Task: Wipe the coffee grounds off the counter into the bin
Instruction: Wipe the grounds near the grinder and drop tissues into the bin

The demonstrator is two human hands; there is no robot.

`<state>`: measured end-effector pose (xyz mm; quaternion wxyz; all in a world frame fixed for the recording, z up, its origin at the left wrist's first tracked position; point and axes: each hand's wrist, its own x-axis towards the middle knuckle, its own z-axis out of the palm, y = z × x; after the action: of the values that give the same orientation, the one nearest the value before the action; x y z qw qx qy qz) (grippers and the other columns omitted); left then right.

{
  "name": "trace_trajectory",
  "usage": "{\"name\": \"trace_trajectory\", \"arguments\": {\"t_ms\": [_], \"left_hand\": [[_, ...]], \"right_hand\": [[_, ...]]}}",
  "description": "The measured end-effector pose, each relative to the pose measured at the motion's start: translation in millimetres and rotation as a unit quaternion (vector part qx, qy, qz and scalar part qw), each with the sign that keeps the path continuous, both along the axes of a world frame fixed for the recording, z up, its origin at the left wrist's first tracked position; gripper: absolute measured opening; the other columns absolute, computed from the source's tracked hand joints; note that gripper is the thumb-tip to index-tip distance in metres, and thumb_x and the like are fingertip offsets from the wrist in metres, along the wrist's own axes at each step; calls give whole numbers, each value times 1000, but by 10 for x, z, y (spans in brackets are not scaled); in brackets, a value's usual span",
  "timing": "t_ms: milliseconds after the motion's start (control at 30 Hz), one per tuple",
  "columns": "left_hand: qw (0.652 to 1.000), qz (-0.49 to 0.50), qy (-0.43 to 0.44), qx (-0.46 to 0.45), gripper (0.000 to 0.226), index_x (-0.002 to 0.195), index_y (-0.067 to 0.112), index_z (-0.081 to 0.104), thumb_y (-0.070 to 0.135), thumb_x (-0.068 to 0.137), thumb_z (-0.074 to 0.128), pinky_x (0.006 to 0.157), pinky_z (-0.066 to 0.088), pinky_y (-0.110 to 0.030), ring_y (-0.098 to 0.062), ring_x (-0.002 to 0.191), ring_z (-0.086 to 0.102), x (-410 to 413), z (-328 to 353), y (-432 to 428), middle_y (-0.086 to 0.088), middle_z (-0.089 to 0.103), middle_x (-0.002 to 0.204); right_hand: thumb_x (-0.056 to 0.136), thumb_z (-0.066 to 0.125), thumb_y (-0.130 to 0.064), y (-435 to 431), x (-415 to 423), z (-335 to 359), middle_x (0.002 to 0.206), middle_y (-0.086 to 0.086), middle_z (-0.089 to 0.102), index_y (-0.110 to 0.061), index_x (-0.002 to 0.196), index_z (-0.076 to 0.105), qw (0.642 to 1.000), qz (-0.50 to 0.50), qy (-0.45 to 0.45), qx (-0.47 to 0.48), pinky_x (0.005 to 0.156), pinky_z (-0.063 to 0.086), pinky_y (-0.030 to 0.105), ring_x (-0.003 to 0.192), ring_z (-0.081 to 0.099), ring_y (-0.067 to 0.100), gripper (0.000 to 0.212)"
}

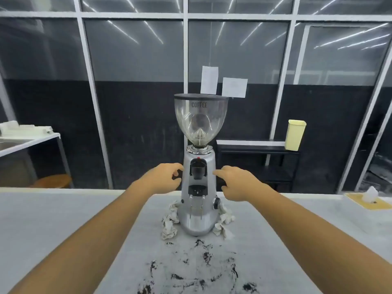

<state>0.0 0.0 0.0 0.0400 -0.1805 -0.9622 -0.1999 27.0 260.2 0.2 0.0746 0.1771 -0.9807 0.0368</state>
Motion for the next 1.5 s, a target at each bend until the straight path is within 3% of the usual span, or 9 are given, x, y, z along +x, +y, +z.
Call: {"name": "trace_trajectory", "arguments": {"t_ms": [200, 400, 567, 800, 867, 967, 1067, 1200, 1500], "left_hand": [[995, 57, -70, -50, 39, 128, 35, 57, 32, 90, 53, 89, 52, -35, -17, 109, 60, -136, -1273, -210, 9, 60, 126], [986, 113, -103, -60, 49, 139, 34, 54, 28, 90, 57, 84, 53, -35, -22, 115, 59, -496, -2330, -232, 2, 54, 129], [983, 152, -96, -48, 10, 88, 15, 73, 16, 85, 64, 69, 52, -30, -22, 82, 61, -596, -2567, -172, -4, 62, 91], [974, 216, -53, 46, 24, 108, 12, 78, 11, 87, 65, 74, 52, -28, -26, 88, 66, -397, -2499, -209, -11, 72, 104], [967, 239, -37, 85, 23, 109, 12, 77, 13, 88, 68, 74, 51, -25, -20, 83, 65, -172, -2392, -235, -8, 72, 104], [956, 257, -14, 139, 15, 103, 16, 79, 16, 90, 71, 67, 46, -14, -13, 77, 63, 324, -2196, -303, 3, 69, 92], [938, 276, -22, 207, 14, 99, 25, 79, 18, 88, 73, 73, 50, -12, -3, 80, 66, 964, -2059, -440, 13, 70, 97], [922, 302, -46, 239, 18, 102, 26, 77, 16, 88, 74, 71, 51, -7, 2, 89, 64, 1963, -2127, -808, 17, 70, 102], [906, 332, -122, 232, 23, 101, 22, 77, 8, 83, 77, 75, 53, -12, -2, 89, 65, 3801, -3155, -1918, 13, 69, 96]], "right_hand": [[81, 56, -8, 232, -246, -1230, 123, 2, 55, -26, 129, 54, 992, -31, -122, -20, 79, 50, 34, 109, 57, 27, 50], [80, 53, 7, 304, -612, -2302, 135, 2, 42, -20, 143, 39, 986, -7, -164, 40, 77, 49, 35, 113, 49, 26, 70], [78, 47, 11, 347, -732, -2579, 112, 6, 56, -11, 114, 64, 990, 2, -138, 33, 70, 42, 28, 98, 56, 25, 45], [76, 57, 8, 513, -836, -2684, 73, 1, 48, -7, 79, 74, 996, 9, -86, -35, 54, 32, 27, 67, 45, 20, 23], [73, 66, 10, 550, -796, -2719, 67, 2, 53, -8, 72, 75, 995, 8, -51, -84, 48, 39, 27, 58, 51, 23, 20], [74, 68, 14, 502, -441, -2614, 72, 9, 67, -4, 80, 77, 979, 33, -2, -200, 56, 56, 40, 61, 63, 27, 21], [80, 68, 11, 328, 189, -2409, 82, 3, 71, -6, 92, 78, 955, 54, 3, -292, 66, 56, 31, 70, 66, 18, 23], [83, 69, 5, -97, 1083, -2340, 87, -9, 69, -14, 96, 78, 933, 79, -52, -346, 69, 47, 14, 78, 63, 6, 24], [84, 67, -5, -1676, 2649, -3100, 93, -11, 70, -19, 97, 77, 897, 146, -209, -362, 74, 48, 15, 84, 65, 2, 22]]}}
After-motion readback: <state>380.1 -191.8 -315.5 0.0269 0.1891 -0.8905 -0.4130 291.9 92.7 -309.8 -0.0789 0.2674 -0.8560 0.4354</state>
